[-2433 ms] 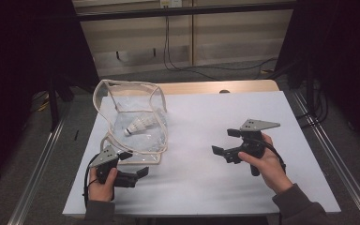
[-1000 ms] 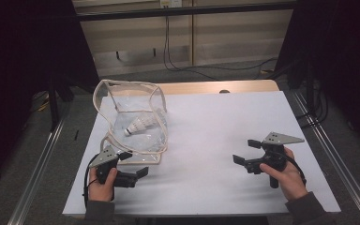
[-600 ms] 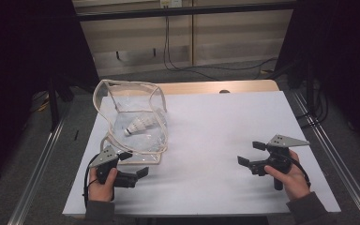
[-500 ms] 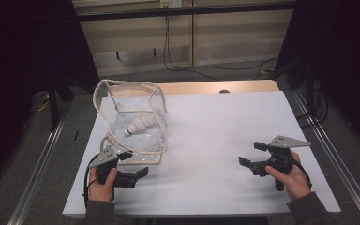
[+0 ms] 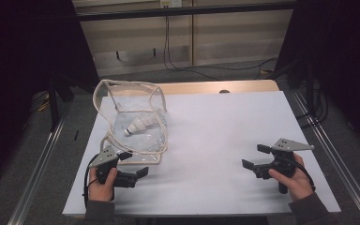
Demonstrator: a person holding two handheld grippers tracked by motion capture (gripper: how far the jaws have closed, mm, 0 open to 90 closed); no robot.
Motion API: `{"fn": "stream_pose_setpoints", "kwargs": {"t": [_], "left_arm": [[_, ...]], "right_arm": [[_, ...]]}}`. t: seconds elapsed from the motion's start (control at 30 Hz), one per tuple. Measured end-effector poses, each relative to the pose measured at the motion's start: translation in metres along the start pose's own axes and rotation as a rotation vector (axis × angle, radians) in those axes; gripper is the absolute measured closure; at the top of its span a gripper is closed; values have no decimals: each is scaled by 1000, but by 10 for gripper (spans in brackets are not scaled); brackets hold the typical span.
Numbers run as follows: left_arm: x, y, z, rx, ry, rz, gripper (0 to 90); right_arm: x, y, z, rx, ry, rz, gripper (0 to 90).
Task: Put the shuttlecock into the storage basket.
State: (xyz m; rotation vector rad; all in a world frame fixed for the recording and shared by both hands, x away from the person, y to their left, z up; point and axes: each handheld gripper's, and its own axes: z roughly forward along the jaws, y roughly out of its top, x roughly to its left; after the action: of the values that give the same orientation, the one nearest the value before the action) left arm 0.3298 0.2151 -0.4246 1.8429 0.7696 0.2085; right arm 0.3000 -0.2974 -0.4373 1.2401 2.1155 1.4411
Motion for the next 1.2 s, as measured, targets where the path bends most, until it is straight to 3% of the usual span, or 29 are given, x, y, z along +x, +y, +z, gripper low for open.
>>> {"fn": "stream_pose_setpoints", "kwargs": {"t": [1.2], "left_arm": [[0, 0, -1, 12, 2, 10, 32]], "right_arm": [[-8, -14, -14, -24, -24, -13, 56]]}}
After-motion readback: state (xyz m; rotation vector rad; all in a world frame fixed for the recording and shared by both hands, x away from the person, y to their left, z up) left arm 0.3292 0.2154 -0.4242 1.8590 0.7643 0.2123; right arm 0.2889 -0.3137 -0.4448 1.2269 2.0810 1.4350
